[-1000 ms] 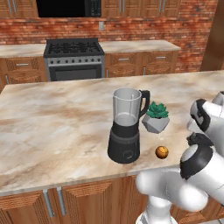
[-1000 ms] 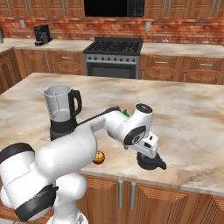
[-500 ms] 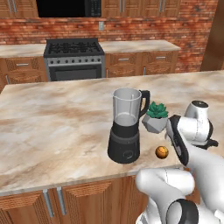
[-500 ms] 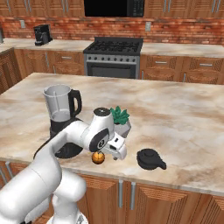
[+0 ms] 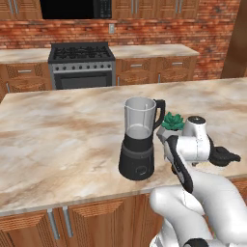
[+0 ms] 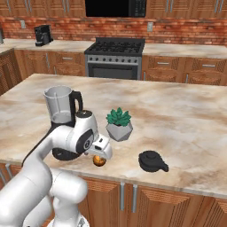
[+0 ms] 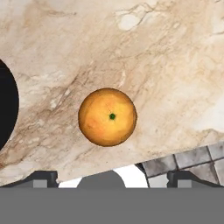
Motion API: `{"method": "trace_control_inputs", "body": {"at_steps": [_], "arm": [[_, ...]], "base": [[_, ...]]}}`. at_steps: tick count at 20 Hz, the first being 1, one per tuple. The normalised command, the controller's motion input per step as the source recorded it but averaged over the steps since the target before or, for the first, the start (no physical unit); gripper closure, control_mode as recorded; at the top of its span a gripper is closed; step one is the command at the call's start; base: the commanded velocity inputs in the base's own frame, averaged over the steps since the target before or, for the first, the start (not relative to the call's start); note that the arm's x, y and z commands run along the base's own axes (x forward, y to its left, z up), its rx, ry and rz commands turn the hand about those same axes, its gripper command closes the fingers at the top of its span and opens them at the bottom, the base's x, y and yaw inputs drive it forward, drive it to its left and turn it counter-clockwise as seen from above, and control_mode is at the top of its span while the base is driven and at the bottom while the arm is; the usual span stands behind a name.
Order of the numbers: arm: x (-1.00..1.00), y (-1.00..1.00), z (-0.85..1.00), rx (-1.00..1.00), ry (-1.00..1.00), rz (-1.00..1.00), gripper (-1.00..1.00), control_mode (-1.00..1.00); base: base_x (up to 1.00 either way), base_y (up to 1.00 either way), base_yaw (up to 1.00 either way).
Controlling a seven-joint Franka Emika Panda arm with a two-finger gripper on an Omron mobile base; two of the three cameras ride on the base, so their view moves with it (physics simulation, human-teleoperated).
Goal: Open the blender lid, put the orange in the blender, close the lid, and start the blender.
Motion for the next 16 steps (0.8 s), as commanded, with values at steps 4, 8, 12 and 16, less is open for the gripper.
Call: {"method": "trace_control_inputs", "body": {"at_steps": [4,8,12,16], "arm": [[0.35,0.09,0.0,0.0,0.01,0.02,-1.0,-1.0],[0.27,-0.03,-0.02,0.0,0.01,0.0,-1.0,-1.0],[0.21,-0.11,-0.14,0.0,0.05,0.0,-1.0,-1.0],[0.0,-0.26,-0.24,0.0,0.04,0.0,-1.0,-1.0]], "base": [[0.0,0.0,0.0],[0.0,0.0,0.0],[0.0,0.0,0.0],[0.0,0.0,0.0]]}}
